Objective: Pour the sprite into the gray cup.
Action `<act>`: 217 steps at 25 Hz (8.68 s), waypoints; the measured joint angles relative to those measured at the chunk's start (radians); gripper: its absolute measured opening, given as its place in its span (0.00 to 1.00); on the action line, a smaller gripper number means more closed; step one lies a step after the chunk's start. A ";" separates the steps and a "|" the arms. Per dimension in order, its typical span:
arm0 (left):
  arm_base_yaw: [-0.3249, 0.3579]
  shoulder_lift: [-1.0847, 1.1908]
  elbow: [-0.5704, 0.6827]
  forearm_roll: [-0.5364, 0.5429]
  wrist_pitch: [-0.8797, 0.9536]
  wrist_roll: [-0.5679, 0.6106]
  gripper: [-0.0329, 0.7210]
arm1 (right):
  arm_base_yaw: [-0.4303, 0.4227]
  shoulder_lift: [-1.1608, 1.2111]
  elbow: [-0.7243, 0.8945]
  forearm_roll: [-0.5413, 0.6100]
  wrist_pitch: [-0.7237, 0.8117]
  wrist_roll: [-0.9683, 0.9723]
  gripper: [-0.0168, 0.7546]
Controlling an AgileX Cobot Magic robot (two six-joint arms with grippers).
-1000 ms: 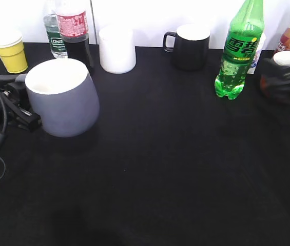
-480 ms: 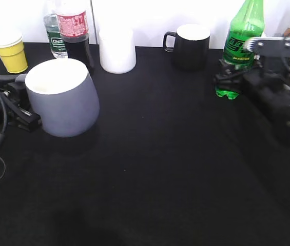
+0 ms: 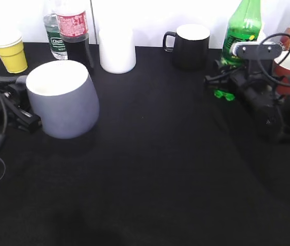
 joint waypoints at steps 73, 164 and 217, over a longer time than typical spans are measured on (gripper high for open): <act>0.000 0.000 0.000 0.276 0.009 -0.093 0.14 | 0.134 -0.296 -0.114 -0.620 0.180 -1.236 0.55; 0.032 -0.463 0.021 -0.283 0.704 0.068 0.44 | -0.065 -0.164 0.254 -0.214 -0.020 0.091 0.85; 0.247 -1.533 -0.171 -0.383 2.053 0.079 0.74 | -0.347 -2.113 0.328 -0.192 2.132 0.057 0.79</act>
